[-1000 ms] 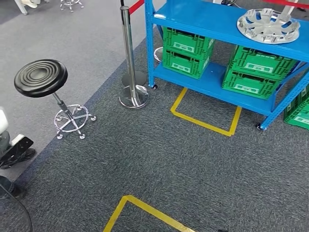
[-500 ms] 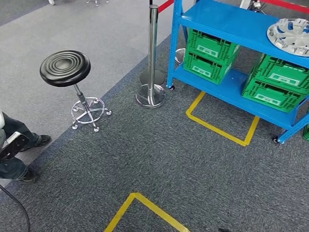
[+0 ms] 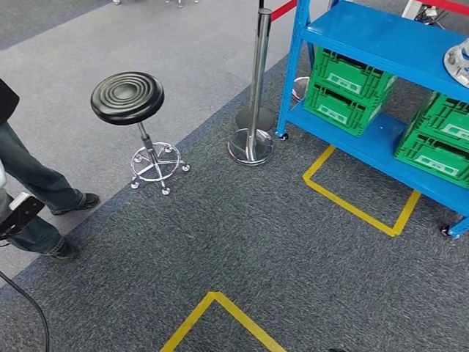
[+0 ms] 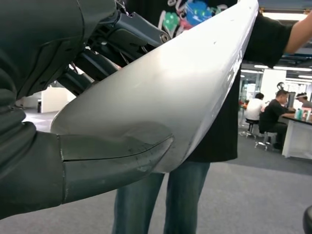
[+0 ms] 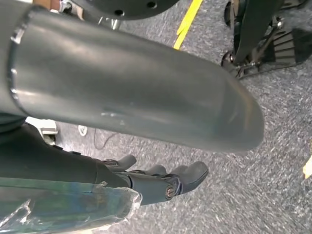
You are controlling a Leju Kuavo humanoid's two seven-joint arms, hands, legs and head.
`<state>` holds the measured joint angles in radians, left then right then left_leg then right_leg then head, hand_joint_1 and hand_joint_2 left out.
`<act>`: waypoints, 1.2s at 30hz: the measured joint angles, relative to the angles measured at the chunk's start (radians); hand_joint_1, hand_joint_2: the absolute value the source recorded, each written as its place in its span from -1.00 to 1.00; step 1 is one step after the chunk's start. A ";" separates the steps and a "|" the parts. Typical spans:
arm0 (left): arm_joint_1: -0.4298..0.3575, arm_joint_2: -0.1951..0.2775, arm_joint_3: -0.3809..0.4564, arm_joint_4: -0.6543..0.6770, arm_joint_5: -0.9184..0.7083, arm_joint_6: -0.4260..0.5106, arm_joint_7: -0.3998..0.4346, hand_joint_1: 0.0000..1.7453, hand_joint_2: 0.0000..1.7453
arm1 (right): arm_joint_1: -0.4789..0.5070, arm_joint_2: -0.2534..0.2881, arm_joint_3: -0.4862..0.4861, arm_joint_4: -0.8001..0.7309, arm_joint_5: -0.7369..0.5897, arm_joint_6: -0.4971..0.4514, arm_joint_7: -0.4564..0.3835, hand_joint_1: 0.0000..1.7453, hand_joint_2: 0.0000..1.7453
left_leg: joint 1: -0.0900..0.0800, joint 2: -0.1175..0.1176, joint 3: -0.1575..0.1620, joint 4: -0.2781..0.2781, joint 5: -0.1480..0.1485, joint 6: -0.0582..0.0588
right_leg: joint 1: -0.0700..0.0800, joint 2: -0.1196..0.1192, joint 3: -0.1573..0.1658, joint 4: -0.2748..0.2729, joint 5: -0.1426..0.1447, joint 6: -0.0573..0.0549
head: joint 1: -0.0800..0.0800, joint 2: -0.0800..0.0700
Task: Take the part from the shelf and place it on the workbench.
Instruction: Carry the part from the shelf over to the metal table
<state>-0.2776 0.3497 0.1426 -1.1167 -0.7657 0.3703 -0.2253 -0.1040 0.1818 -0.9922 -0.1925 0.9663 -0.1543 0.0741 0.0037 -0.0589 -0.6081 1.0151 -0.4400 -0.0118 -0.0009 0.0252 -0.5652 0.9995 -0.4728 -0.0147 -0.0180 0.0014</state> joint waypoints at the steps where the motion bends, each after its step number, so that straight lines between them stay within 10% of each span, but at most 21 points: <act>1: -0.002 0.002 0.002 0.000 0.002 0.000 0.000 1.00 1.00 | 0.000 0.001 0.000 0.000 0.000 0.000 0.000 -1.00 -1.00 | 0.000 0.011 -0.011 0.026 -0.018 -0.006 | -0.003 -0.007 0.003 -0.005 0.003 -0.003 | -0.003 0.000; 6: -0.004 -0.003 0.002 0.006 0.007 0.000 -0.003 1.00 1.00 | 0.001 0.001 -0.004 0.000 -0.003 -0.002 0.002 -1.00 -1.00 | 0.015 0.050 -0.125 0.265 -0.115 -0.031 | -0.003 -0.040 0.007 -0.008 0.001 -0.007 | -0.008 0.000; 10: -0.019 -0.005 0.003 0.013 0.021 0.000 -0.007 1.00 1.00 | 0.001 0.000 -0.005 0.000 -0.003 -0.002 0.002 -1.00 -1.00 | 0.018 0.085 -0.013 0.050 -0.005 -0.031 | 0.001 -0.061 0.011 -0.002 -0.007 0.006 | -0.009 0.000; 15: -0.036 -0.006 0.010 0.017 0.046 -0.002 -0.014 1.00 1.00 | 0.000 0.000 -0.007 0.000 -0.003 -0.002 0.000 -1.00 -1.00 | 0.011 0.084 0.009 -0.009 0.003 0.006 | 0.006 -0.075 0.004 0.010 -0.023 0.031 | -0.003 0.000; 21: -0.046 -0.015 0.028 0.020 0.105 -0.006 -0.034 1.00 1.00 | 0.003 0.000 -0.015 0.000 -0.004 -0.003 0.000 -1.00 -1.00 | 0.009 0.051 0.008 -0.012 0.006 0.029 | 0.001 -0.028 -0.141 0.295 -0.140 0.041 | 0.002 0.000; 26: -0.057 -0.015 0.061 0.021 0.153 -0.011 -0.052 1.00 1.00 | 0.002 -0.001 -0.024 0.000 -0.005 -0.006 0.002 -1.00 -1.00 | 0.006 0.022 0.010 -0.009 0.004 0.020 | 0.000 0.003 -0.024 0.040 -0.006 0.023 | 0.002 0.000; 31: -0.060 -0.009 0.086 0.021 0.170 -0.016 -0.062 1.00 1.00 | 0.001 0.000 -0.029 0.000 -0.005 -0.009 0.003 -1.00 -1.00 | 0.010 0.020 -0.006 0.012 -0.009 -0.008 | -0.002 -0.006 -0.003 0.002 0.001 0.005 | 0.000 0.000; 36: -0.060 -0.009 0.100 0.025 0.179 -0.014 -0.072 1.00 1.00 | 0.001 0.000 -0.029 0.000 -0.005 -0.013 0.002 -1.00 -1.00 | 0.017 0.048 -0.123 0.263 -0.120 -0.028 | -0.002 -0.032 0.001 -0.002 0.001 -0.007 | -0.005 0.000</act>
<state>-0.3373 0.3403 0.2425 -1.0914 -0.5862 0.3559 -0.2968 -0.1025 0.1820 -1.0216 -0.1925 0.9610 -0.1676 0.0759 0.0205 -0.0110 -0.7315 1.2776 -0.5599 -0.0401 -0.0026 -0.0065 -0.5643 0.9976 -0.4716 -0.0214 -0.0228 0.0014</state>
